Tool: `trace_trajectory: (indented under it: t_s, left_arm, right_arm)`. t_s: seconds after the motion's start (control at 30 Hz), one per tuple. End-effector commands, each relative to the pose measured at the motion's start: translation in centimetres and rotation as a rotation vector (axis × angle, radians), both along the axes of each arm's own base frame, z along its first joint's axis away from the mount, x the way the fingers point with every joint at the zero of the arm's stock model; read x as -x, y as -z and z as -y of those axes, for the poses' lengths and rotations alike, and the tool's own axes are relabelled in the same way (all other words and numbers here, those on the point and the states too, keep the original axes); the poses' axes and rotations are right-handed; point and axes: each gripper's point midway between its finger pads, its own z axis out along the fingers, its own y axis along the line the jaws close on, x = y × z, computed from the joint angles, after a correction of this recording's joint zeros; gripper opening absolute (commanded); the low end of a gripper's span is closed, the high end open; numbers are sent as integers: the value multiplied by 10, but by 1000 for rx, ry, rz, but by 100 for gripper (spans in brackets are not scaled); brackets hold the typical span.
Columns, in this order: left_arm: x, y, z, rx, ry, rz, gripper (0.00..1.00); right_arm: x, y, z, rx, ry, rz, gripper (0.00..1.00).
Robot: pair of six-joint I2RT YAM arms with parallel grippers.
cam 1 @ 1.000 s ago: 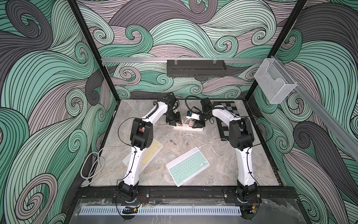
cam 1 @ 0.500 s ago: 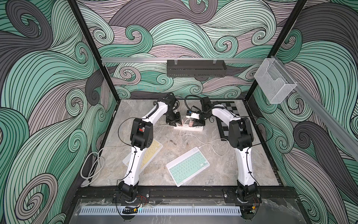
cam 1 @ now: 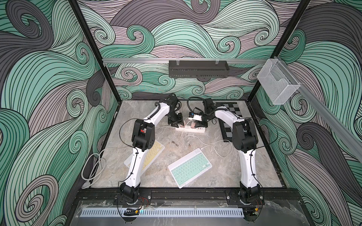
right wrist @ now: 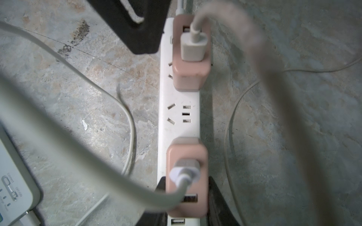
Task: Unplug the wireless keyboard
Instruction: Remove the plug from the socket.
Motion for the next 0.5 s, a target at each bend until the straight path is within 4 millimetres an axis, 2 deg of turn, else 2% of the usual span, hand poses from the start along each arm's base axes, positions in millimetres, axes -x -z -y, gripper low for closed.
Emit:
trace_trajectory:
  t_s: [0.0,0.13,0.47]
  left_arm:
    - [-4,-12,0,23,-8,15,45]
    - [-4,-10,-5,1,-12,8,44]
    - [9,11,-16,-77,-5,-66,42]
  right_arm:
    - [7,-8,-5,-40,-42,77,0]
    - [11,-13,-2,-36,-49,96,0]
    - [16,-18,-1,-58,-59,106,0]
